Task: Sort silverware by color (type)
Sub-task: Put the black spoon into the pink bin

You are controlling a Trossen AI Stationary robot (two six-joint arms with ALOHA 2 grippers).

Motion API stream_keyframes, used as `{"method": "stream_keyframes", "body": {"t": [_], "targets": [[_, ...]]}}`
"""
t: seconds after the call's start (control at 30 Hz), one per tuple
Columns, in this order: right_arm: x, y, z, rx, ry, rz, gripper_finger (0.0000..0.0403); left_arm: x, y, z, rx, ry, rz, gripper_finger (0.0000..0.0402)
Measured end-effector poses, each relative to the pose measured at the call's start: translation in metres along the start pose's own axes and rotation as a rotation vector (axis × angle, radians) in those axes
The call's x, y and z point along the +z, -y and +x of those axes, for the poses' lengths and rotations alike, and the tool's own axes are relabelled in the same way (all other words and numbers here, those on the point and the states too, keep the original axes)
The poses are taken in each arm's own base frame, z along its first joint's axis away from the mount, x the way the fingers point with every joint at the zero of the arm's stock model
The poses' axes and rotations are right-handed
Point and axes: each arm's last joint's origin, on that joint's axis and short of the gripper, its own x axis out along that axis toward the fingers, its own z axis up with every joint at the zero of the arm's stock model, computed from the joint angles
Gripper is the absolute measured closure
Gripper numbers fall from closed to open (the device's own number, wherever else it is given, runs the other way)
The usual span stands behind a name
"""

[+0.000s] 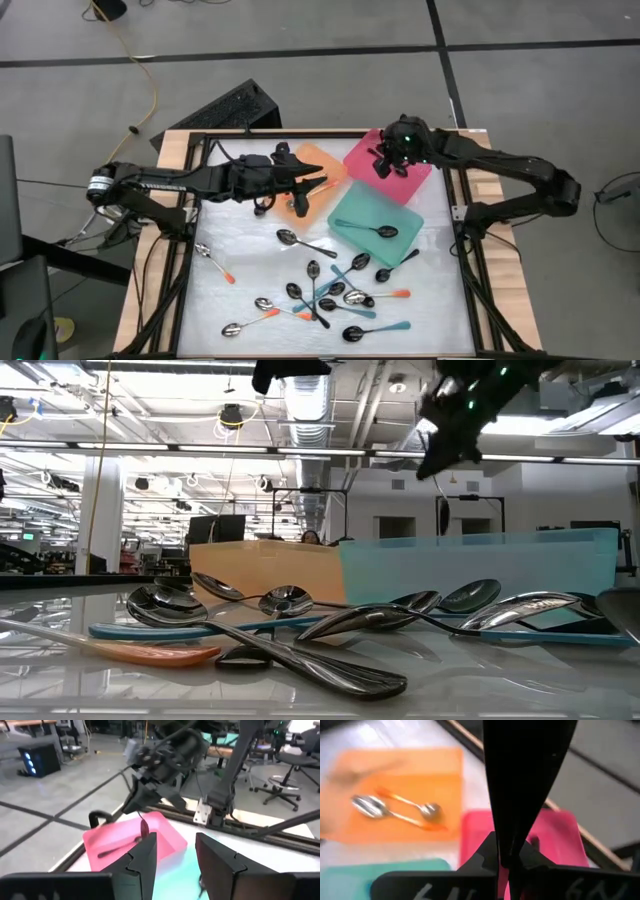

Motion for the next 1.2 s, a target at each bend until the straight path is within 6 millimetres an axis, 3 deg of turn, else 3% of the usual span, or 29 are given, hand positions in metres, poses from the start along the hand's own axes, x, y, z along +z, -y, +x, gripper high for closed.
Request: {"method": "stream_keyframes", "body": {"t": [0.5, 0.93, 1.2], "targets": [[-0.038, 0.01, 0.076, -0.085, -0.41, -0.049, 0.0385, -0.004, -0.001, 0.0, 0.008, -0.037, -0.023, 0.0283], [-0.025, 0.013, 0.115, -0.09, -0.581, -0.168, 0.0385, -0.004, -0.001, 0.0, 0.008, -0.04, -0.027, 0.0283], [-0.034, 0.012, 0.132, -0.076, -0.722, -0.248, 0.0385, -0.009, -0.002, 0.0, 0.017, -0.088, -0.038, 0.0283]]}}
